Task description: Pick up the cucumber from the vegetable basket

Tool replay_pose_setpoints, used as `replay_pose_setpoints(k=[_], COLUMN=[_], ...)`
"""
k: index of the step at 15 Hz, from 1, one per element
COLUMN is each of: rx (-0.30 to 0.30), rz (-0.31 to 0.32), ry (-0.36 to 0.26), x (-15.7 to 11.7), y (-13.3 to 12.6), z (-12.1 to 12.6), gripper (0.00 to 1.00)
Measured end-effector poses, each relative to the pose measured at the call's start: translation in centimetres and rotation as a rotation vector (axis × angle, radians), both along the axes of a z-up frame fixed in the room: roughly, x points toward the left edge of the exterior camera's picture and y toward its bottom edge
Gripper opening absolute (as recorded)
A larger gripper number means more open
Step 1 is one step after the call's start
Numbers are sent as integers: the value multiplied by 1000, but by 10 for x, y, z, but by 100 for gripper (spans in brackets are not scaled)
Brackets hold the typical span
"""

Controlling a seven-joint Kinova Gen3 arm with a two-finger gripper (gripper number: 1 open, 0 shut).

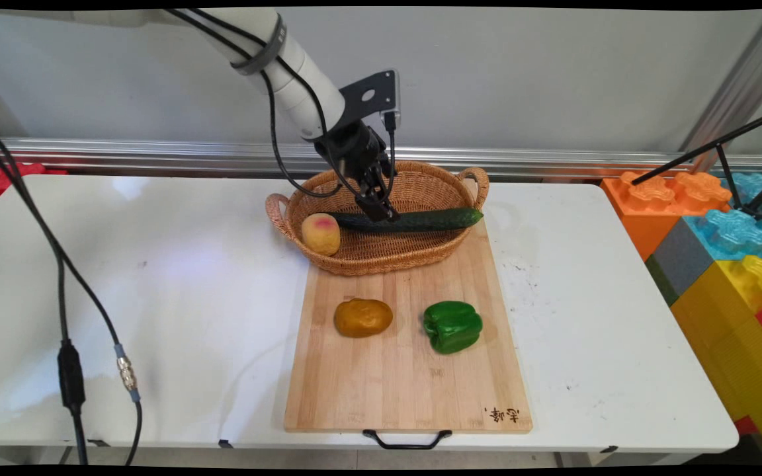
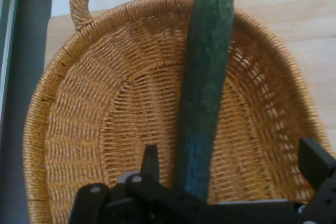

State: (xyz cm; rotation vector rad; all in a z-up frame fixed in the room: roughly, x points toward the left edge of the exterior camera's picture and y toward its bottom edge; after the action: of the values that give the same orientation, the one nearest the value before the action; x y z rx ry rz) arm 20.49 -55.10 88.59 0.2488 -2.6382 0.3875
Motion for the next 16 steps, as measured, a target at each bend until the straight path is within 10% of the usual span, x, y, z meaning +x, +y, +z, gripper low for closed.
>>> replay_pose_setpoints(k=[16], rx=[-2], rz=[-94], ry=[79], x=[16], y=[-47], z=[-92], gripper=[100])
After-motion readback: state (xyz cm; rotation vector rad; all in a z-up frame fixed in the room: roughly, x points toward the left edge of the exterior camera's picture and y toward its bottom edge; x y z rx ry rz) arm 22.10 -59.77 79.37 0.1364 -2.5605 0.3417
